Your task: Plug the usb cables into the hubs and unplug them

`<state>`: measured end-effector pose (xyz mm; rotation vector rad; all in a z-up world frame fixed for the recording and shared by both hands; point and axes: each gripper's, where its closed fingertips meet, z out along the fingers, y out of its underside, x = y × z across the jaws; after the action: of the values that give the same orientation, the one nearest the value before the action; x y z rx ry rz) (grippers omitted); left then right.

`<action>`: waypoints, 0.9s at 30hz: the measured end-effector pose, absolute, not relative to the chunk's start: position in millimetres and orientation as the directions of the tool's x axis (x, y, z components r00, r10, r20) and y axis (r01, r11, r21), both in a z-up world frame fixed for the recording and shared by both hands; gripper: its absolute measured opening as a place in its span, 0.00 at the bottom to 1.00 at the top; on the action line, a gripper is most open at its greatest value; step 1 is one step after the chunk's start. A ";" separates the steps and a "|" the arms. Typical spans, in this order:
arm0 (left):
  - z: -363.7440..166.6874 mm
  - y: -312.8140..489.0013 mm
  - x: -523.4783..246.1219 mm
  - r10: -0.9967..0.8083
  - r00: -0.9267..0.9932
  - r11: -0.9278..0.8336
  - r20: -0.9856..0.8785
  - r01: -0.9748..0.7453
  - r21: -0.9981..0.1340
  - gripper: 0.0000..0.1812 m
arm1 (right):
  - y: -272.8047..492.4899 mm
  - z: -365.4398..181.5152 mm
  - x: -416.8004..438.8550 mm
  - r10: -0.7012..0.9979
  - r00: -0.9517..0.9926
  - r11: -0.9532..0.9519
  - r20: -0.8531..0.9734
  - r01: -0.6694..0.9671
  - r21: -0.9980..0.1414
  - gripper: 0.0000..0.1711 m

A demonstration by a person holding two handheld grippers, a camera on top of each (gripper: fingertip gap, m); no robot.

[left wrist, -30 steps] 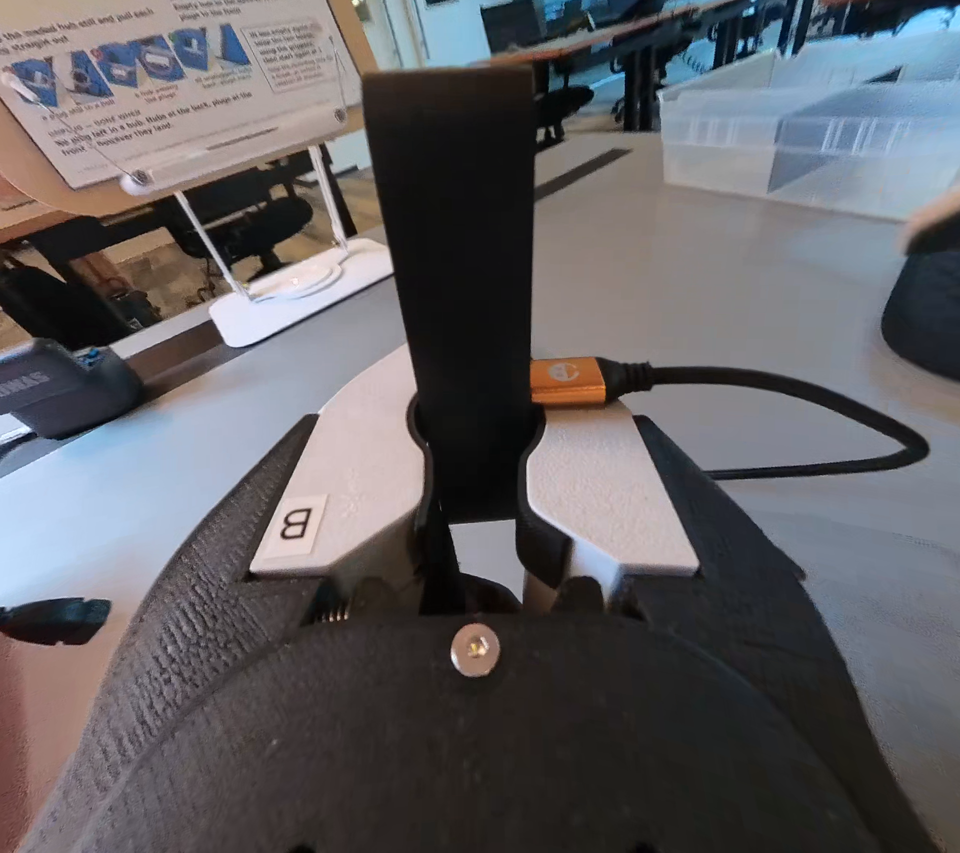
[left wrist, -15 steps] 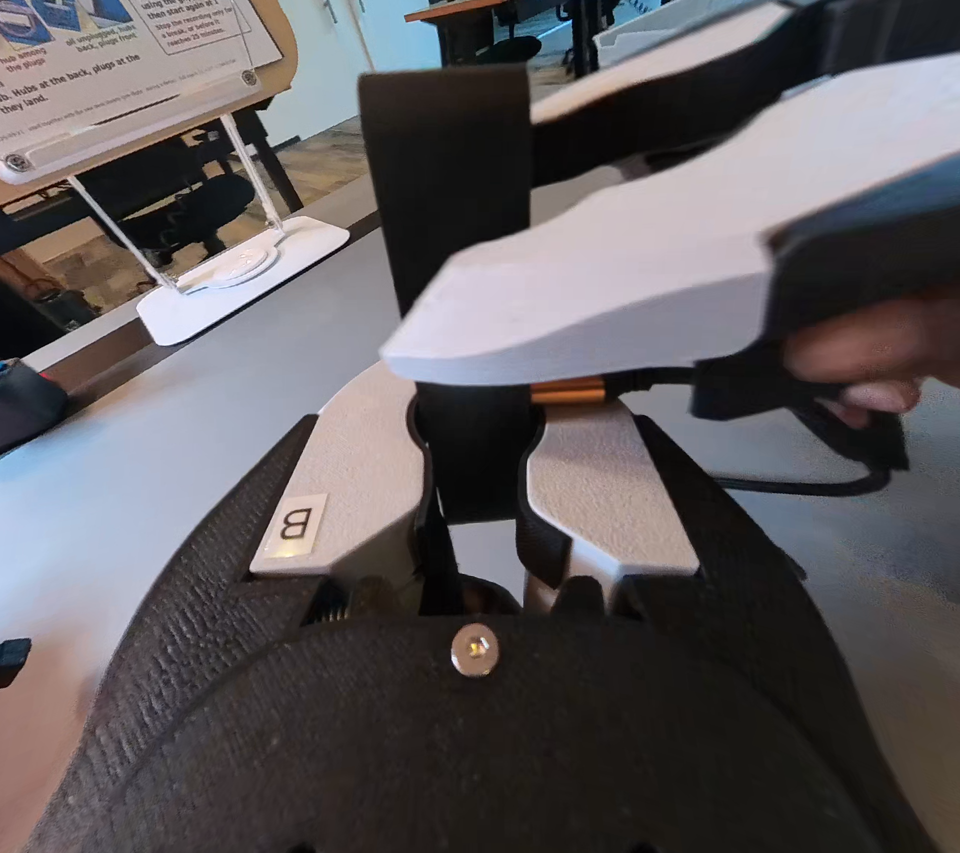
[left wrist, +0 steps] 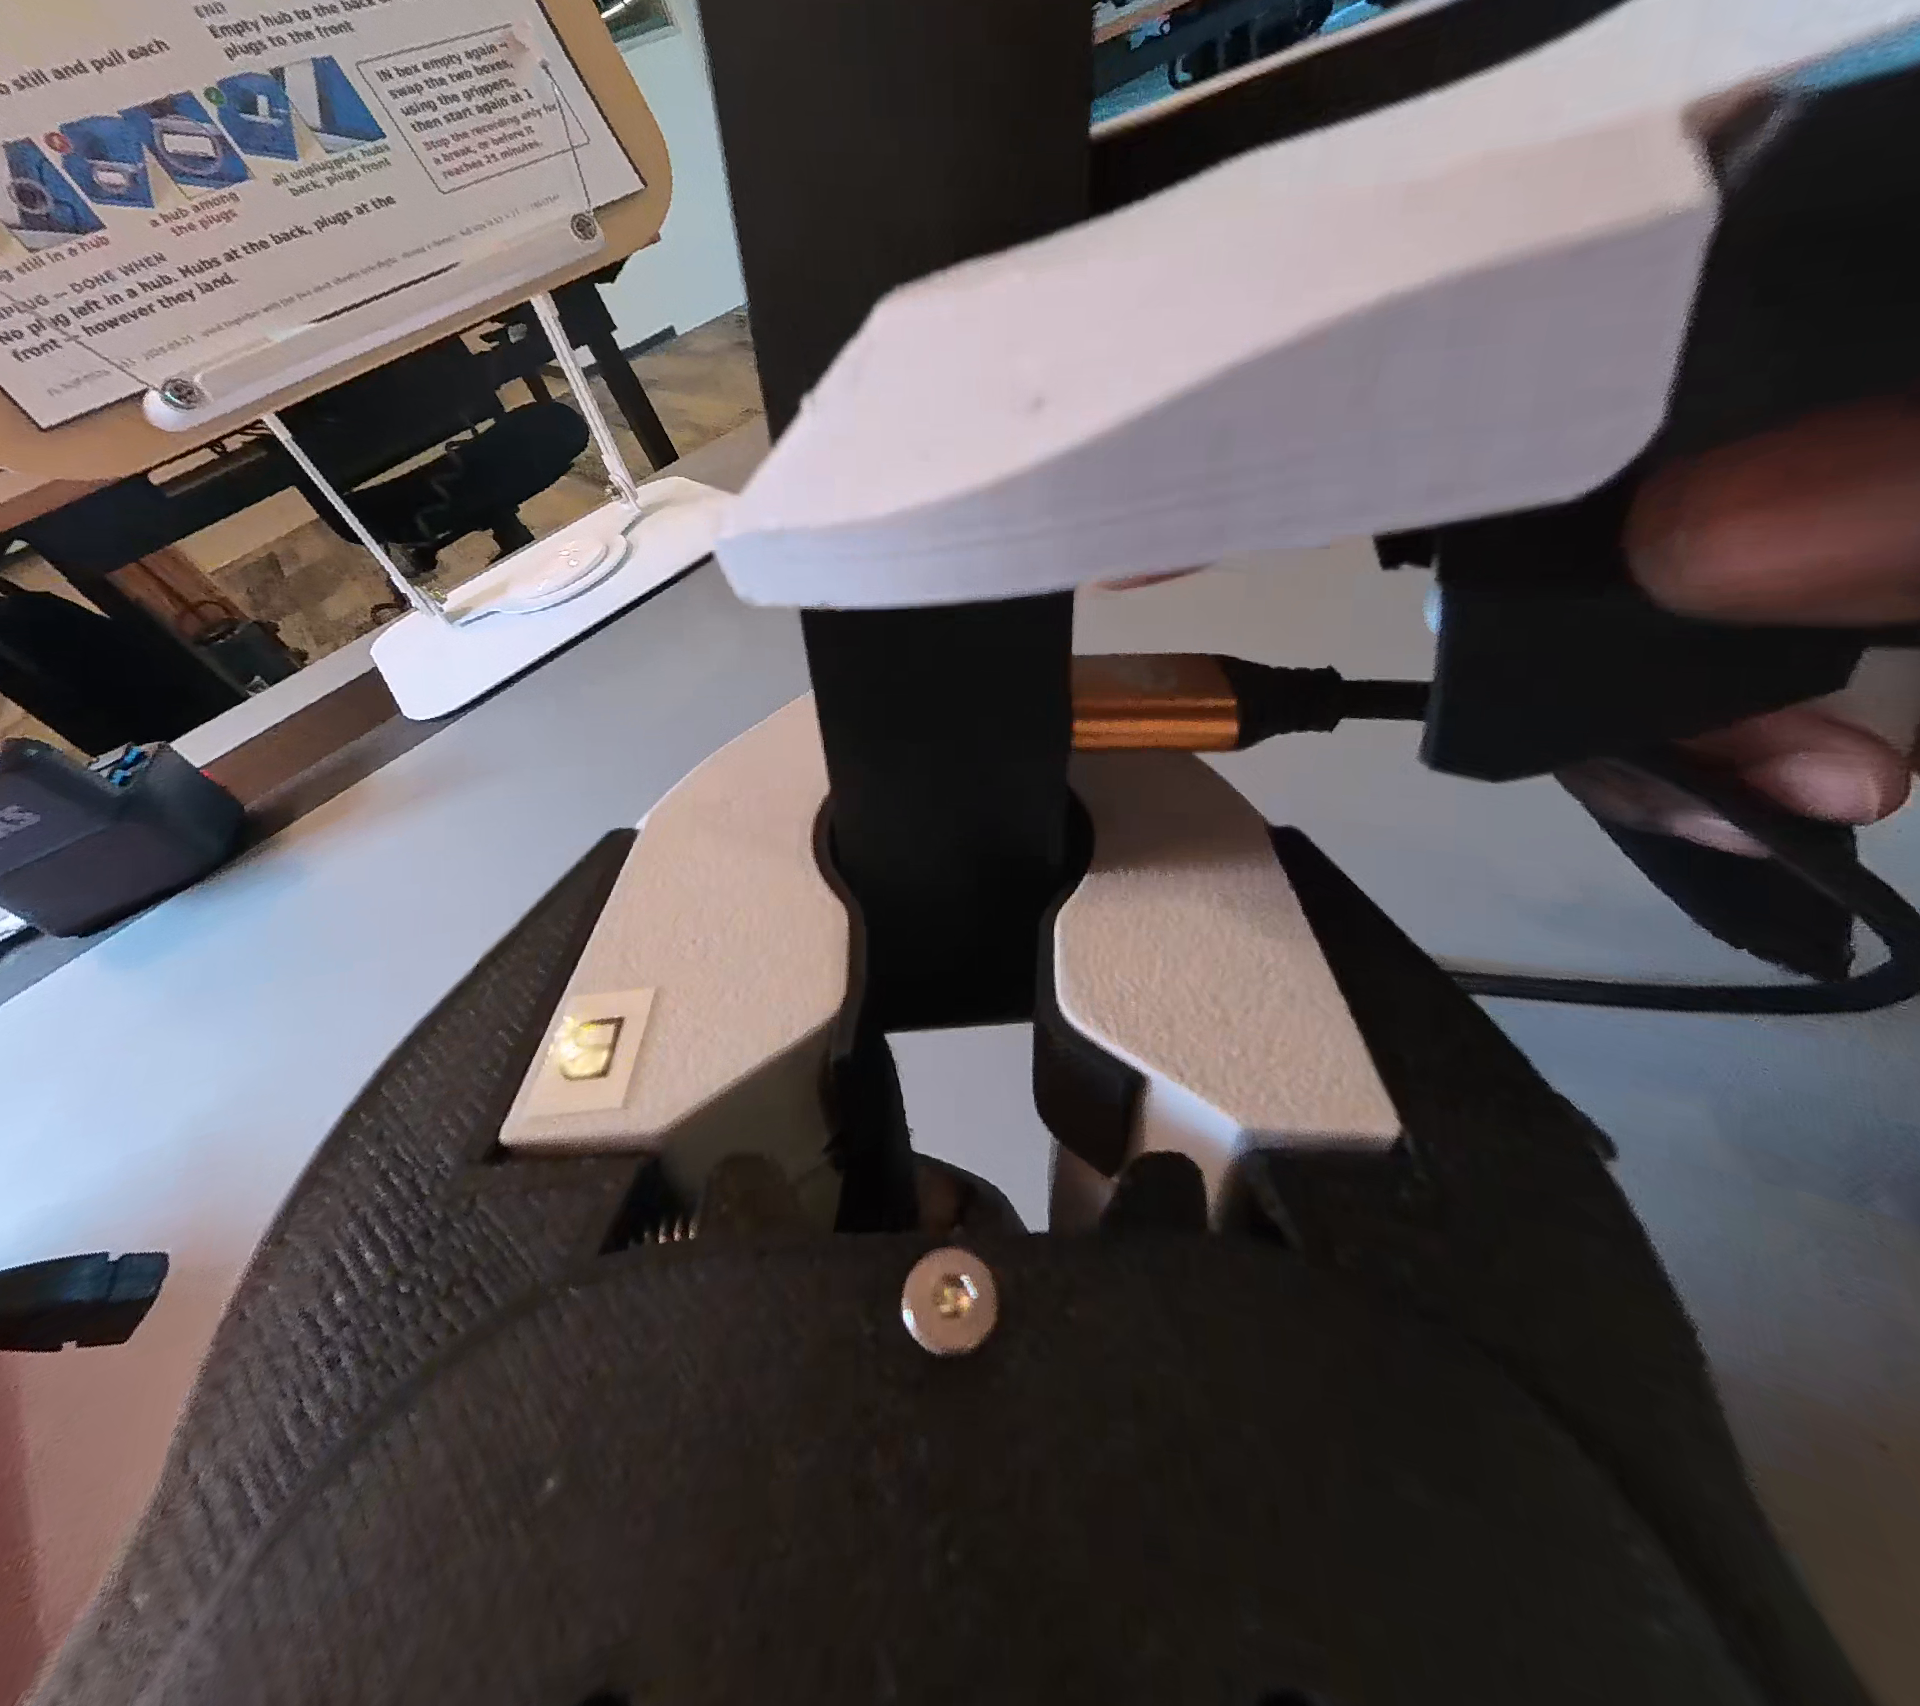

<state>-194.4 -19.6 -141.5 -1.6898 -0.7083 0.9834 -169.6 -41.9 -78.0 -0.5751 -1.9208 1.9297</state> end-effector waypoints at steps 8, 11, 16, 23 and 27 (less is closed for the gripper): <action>-146.7 -22.0 -197.3 0.829 0.485 -0.325 -0.277 0.015 -0.946 0.16 | -43.1 -83.8 -173.0 0.511 -0.858 0.001 -0.048 0.056 -0.998 0.35; -146.2 -21.7 -197.4 0.830 0.491 -0.313 -0.267 0.012 -0.950 0.16 | -43.5 -83.4 -173.0 0.515 -0.856 0.007 -0.039 0.050 -0.999 0.35; -145.0 -22.1 -196.2 0.846 0.506 -0.228 -0.168 0.057 -0.972 0.16 | -41.6 -84.2 -170.8 0.494 -0.867 0.018 -0.062 0.081 -0.997 0.37; -136.9 -42.2 -204.8 0.887 0.439 -0.178 -0.141 0.045 -0.983 0.16 | -11.9 -81.0 -152.7 0.618 -0.780 0.049 0.102 -0.092 -0.995 0.17; -133.3 -37.9 -201.5 0.870 0.404 -0.296 -0.284 -0.035 -0.955 0.16 | -30.5 -101.9 -143.5 0.552 -0.824 0.182 0.131 -0.035 -0.983 0.17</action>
<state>-201.5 -37.9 -133.3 -1.6137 -0.7530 1.0809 -143.5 -30.5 -101.9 -0.4842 -2.0010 1.6836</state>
